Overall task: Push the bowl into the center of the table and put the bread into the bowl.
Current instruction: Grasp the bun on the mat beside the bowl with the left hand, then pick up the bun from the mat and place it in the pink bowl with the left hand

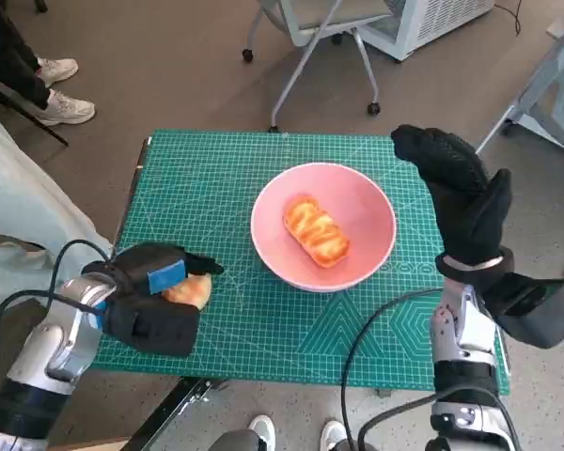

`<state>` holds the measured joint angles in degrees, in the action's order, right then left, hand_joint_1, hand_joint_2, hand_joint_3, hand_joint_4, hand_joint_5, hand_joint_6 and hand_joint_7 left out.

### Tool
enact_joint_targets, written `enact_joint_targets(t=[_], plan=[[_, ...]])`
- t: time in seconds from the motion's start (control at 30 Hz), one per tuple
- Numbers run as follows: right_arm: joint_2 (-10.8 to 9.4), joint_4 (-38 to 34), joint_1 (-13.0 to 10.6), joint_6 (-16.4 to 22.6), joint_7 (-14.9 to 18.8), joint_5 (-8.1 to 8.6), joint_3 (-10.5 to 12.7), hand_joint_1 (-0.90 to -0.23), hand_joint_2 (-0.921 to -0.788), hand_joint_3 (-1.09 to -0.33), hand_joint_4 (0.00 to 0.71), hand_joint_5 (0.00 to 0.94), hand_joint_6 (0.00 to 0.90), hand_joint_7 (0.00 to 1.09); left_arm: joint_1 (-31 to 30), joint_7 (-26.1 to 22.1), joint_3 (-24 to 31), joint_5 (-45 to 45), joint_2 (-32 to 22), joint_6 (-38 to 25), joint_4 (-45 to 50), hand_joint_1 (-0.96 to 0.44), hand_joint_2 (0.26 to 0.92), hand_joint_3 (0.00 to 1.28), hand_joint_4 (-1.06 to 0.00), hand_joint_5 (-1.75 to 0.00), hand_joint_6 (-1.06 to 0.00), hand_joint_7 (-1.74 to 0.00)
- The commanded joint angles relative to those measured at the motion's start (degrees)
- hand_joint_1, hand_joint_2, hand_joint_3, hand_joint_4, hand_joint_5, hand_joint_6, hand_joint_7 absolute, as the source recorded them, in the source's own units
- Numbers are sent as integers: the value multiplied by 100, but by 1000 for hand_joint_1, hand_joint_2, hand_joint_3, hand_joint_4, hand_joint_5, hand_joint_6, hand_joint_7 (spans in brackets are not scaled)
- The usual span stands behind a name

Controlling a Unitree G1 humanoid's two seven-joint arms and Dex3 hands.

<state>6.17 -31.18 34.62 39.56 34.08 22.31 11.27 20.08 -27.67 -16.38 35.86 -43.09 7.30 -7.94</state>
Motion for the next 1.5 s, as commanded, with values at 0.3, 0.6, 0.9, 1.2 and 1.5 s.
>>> enact_joint_targets(t=[0.3,0.6,0.9,1.2,1.5], plan=[[-30,-35,-139,-45,-46,-17,0,-666,-921,-735,199,1,51,540,-194,-207,513,-424,-281,142,539,4,899,40,-767,-1024,-703,-1145],[-25,-65,-107,-88,-16,17,2,-676,-921,-733,201,2,53,537,-30,-425,1250,-1042,-333,-83,1393,4,897,20,-812,-994,-713,-1115],[-28,-103,-73,-92,5,22,-8,-677,-921,-735,201,2,52,536,612,-361,1495,-1189,-122,-471,2115,4,896,13,-825,-997,-721,-1084],[-49,-78,-81,-102,-9,7,-37,-679,-921,-735,202,2,49,536,1274,145,1131,-1110,392,150,1805,4,884,2,-863,-963,-763,-1031],[-64,-85,-101,-111,8,27,-37,-677,-921,-738,204,2,45,539,2149,268,555,-1066,969,815,890,3,891,5,-843,-1013,-743,-1027]])
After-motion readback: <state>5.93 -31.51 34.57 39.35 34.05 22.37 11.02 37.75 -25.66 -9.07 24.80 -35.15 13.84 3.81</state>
